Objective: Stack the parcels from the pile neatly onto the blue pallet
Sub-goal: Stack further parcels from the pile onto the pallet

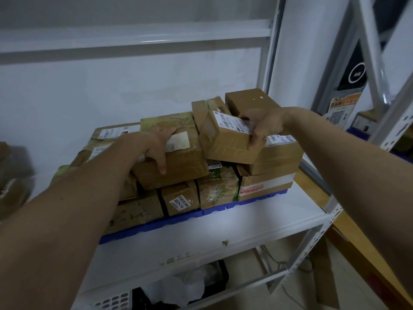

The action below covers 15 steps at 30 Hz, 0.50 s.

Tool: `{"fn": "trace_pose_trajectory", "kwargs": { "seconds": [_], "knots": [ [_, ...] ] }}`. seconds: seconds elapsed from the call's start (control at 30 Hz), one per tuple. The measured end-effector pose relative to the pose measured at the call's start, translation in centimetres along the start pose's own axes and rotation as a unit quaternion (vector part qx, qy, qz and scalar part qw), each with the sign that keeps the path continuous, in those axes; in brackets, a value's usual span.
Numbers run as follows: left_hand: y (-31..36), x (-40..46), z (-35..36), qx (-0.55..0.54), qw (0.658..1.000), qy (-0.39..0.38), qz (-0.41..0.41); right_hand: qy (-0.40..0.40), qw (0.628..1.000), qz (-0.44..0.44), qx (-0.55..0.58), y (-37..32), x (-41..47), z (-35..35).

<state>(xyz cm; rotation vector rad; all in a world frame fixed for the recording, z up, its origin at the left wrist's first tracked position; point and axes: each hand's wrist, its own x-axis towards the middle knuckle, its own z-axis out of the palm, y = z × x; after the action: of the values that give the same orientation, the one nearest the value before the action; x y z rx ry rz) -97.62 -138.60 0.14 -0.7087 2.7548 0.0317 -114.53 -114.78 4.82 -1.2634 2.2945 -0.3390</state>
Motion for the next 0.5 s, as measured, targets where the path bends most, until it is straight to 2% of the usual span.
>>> {"fn": "trace_pose_trajectory", "kwargs": {
  "seconds": [0.13, 0.33, 0.5],
  "knots": [
    [0.3, 0.1, 0.1, 0.005, 1.000, -0.015, -0.008, 0.000, 0.999, 0.016, -0.049, -0.1, 1.0, 0.2],
    [1.0, 0.6, 0.2, 0.015, 0.998, -0.049, -0.024, -0.025, 0.997, -0.010, -0.078, -0.7, 1.7, 0.5],
    [1.3, 0.3, 0.1, 0.037, 0.997, -0.053, -0.044, -0.055, 0.998, -0.008, -0.034, -0.2, 2.1, 0.9]
  ]
}}
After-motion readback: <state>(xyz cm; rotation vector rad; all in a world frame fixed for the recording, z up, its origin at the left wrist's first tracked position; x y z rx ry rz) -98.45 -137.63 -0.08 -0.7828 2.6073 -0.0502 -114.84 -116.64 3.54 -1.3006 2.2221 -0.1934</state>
